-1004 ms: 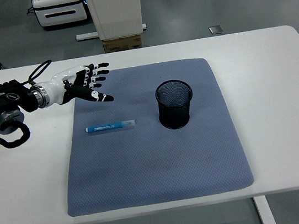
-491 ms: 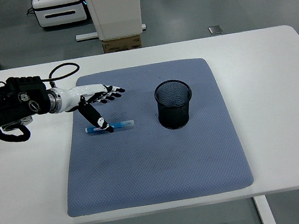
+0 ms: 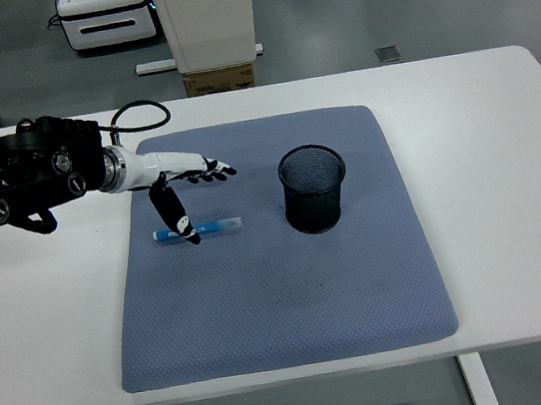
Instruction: Left hand places marker in pen holder
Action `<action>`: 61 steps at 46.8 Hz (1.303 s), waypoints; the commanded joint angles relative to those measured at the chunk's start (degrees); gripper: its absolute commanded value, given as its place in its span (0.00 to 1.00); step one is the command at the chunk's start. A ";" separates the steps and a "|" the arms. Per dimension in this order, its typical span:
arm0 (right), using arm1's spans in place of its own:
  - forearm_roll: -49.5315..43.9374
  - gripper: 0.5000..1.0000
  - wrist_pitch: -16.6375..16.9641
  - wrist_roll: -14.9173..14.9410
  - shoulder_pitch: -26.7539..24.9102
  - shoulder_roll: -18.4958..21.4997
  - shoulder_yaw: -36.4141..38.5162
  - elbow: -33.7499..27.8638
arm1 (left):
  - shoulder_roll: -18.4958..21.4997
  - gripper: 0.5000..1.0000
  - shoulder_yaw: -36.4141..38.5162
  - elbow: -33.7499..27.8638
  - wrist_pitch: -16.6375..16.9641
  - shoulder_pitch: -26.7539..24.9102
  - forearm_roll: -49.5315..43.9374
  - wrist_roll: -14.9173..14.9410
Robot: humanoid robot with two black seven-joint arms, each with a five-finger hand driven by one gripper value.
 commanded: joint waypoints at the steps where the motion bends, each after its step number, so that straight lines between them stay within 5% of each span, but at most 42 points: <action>1: 0.01 1.00 0.00 0.00 0.02 0.00 0.00 0.01 | -0.01 1.00 1.04 -0.64 -1.95 -1.02 0.79 -0.09; 15: 0.01 1.00 0.00 0.00 0.02 0.00 0.00 0.01 | -1.15 1.00 1.83 -0.28 -2.30 -1.29 9.67 0.00; 61: 0.01 1.00 0.00 0.00 0.02 0.00 0.00 0.01 | -4.93 1.00 3.77 2.09 -2.48 -1.37 12.57 0.79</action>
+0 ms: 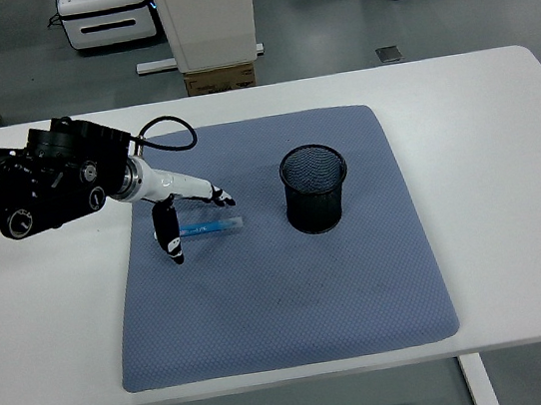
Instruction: Left hand places marker in pen holder
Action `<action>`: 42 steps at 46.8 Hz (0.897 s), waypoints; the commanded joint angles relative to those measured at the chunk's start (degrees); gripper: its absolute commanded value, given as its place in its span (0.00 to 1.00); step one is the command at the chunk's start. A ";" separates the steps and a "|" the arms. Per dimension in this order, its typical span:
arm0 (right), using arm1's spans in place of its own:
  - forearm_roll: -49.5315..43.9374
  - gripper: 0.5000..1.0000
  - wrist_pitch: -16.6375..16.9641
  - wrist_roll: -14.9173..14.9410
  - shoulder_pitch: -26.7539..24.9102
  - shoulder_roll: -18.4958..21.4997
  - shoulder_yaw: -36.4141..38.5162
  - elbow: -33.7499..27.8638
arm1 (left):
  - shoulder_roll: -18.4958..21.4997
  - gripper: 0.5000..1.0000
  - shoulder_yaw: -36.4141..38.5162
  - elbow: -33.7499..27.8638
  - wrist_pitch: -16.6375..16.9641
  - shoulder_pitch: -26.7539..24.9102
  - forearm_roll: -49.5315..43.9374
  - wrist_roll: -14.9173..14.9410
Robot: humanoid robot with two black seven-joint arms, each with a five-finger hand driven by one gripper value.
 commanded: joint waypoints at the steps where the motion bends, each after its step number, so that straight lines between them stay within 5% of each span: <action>1: 0.00 1.00 0.00 0.00 0.00 0.00 0.00 0.00 | -0.11 1.00 0.01 -0.02 -0.05 -0.28 0.20 0.00; 42: 0.00 1.00 0.00 0.00 0.00 0.00 0.00 0.00 | -2.22 1.00 2.12 0.07 -0.05 -0.37 3.36 0.96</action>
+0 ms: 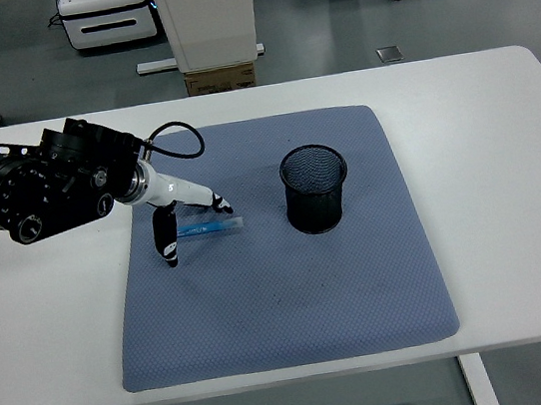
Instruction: Left hand places marker in pen holder
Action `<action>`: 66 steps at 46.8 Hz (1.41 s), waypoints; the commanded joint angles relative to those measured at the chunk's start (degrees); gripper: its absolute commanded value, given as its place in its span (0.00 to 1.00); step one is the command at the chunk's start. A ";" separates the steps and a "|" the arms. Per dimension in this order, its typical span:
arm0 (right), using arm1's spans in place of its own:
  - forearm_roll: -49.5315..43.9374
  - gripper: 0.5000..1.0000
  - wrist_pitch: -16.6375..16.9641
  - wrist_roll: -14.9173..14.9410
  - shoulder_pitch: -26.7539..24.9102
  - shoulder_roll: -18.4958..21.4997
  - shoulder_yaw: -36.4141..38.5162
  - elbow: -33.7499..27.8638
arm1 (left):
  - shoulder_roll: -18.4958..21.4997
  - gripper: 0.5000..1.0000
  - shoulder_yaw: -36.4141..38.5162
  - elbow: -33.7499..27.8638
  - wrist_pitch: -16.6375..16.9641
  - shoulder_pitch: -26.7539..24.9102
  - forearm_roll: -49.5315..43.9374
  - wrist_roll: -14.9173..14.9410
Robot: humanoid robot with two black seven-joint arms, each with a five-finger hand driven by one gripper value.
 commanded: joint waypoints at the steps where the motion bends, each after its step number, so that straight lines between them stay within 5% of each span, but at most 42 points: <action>1: 0.02 1.00 0.00 0.00 0.00 0.00 0.00 0.00 | -0.41 1.00 0.10 -0.01 0.00 0.13 0.00 0.00; 4: 0.02 1.00 0.00 0.00 0.00 0.00 0.00 0.00 | -0.59 1.00 0.10 -0.01 0.00 0.13 0.00 0.00; 20: -0.07 1.00 0.00 0.00 0.00 0.00 0.00 0.00 | -1.47 0.66 0.01 -0.01 0.00 0.04 0.00 0.00; 34: 0.02 1.00 0.00 0.00 0.00 0.00 0.00 0.00 | -1.99 0.52 0.01 -0.01 0.00 0.04 0.09 0.00; 46: 0.02 1.00 0.00 0.00 0.00 0.00 0.00 0.00 | -2.43 0.25 0.01 -0.01 0.17 0.04 0.44 0.00; 66: 0.02 1.00 0.00 0.00 0.00 0.00 0.00 0.00 | -2.35 0.21 0.01 -0.01 1.05 -0.13 1.32 1.06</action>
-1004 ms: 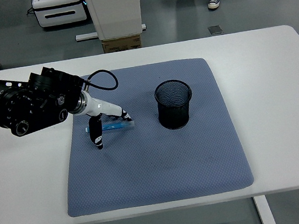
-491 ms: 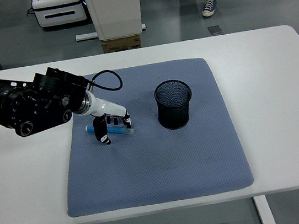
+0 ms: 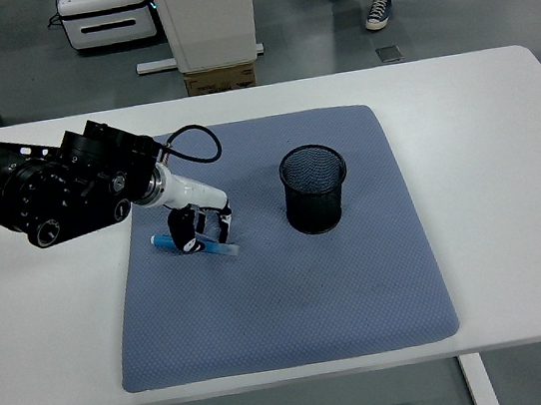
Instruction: Left hand places marker in pen holder
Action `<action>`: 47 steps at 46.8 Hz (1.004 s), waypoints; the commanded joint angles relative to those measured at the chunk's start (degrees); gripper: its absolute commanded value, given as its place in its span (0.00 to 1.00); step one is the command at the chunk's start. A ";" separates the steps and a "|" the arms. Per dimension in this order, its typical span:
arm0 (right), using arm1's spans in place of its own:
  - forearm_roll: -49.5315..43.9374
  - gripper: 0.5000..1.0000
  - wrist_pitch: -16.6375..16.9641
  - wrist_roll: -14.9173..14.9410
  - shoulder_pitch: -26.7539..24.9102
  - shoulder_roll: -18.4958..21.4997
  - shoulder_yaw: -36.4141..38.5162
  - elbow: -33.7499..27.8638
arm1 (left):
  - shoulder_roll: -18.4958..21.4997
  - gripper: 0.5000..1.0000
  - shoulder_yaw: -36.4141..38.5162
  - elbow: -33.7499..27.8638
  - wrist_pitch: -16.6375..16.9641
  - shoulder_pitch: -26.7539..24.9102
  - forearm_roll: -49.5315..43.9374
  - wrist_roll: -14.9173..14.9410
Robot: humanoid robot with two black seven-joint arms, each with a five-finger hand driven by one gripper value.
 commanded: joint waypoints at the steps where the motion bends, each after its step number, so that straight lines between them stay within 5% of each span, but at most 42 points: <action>1: 0.02 1.00 0.00 0.00 0.00 0.00 0.00 0.00 | 0.01 0.21 0.00 0.01 0.39 -0.01 0.10 0.07; 10: 0.02 1.00 0.00 0.00 0.00 0.00 0.00 0.00 | 0.10 0.21 -0.09 0.01 3.99 -0.45 2.38 0.16; 31: -0.07 1.00 0.00 0.00 0.00 0.00 0.00 0.00 | 0.45 0.27 -0.35 -0.95 0.39 -1.85 2.38 -0.10; 47: 0.02 1.00 0.00 0.00 0.00 0.00 0.00 0.00 | 0.10 0.27 -0.35 -2.09 0.66 -1.86 2.56 -0.02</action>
